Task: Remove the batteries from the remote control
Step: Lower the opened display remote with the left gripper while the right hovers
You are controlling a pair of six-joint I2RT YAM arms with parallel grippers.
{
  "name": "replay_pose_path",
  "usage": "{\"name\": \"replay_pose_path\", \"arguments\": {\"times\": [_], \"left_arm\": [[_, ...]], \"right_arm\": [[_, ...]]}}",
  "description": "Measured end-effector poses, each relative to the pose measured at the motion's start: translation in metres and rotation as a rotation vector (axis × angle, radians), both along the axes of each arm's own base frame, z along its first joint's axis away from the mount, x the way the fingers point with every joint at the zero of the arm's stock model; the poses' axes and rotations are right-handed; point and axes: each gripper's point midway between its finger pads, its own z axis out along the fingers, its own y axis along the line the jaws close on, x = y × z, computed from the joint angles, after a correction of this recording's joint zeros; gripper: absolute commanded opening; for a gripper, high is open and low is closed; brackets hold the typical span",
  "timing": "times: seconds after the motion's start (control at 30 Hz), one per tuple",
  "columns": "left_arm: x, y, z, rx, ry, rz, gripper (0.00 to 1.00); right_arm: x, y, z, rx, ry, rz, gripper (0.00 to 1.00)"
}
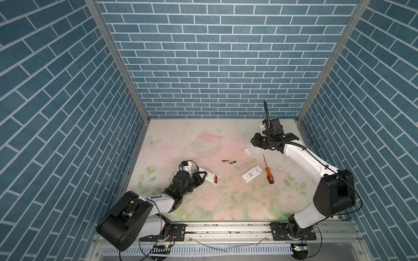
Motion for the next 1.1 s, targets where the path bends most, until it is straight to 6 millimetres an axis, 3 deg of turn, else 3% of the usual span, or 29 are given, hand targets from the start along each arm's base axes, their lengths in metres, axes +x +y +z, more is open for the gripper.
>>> {"name": "replay_pose_path", "arguments": {"times": [0.3, 0.67, 0.87, 1.1], "left_arm": [[0.0, 0.001, -0.005, -0.005, -0.004, 0.012, 0.26], [-0.013, 0.032, -0.014, 0.164, 0.022, 0.075, 0.45], [-0.021, 0.045, -0.024, 0.241, 0.058, 0.099, 0.48], [-0.023, 0.047, -0.039, 0.273, 0.098, 0.094, 0.5]], "right_arm": [[-0.005, -0.002, 0.009, -0.003, -0.02, -0.003, 0.35], [-0.012, -0.001, 0.01, -0.004, -0.023, 0.003, 0.35], [-0.014, 0.0, 0.014, 0.0, -0.029, 0.006, 0.35], [-0.017, 0.001, 0.019, 0.005, -0.041, 0.011, 0.35]]}}
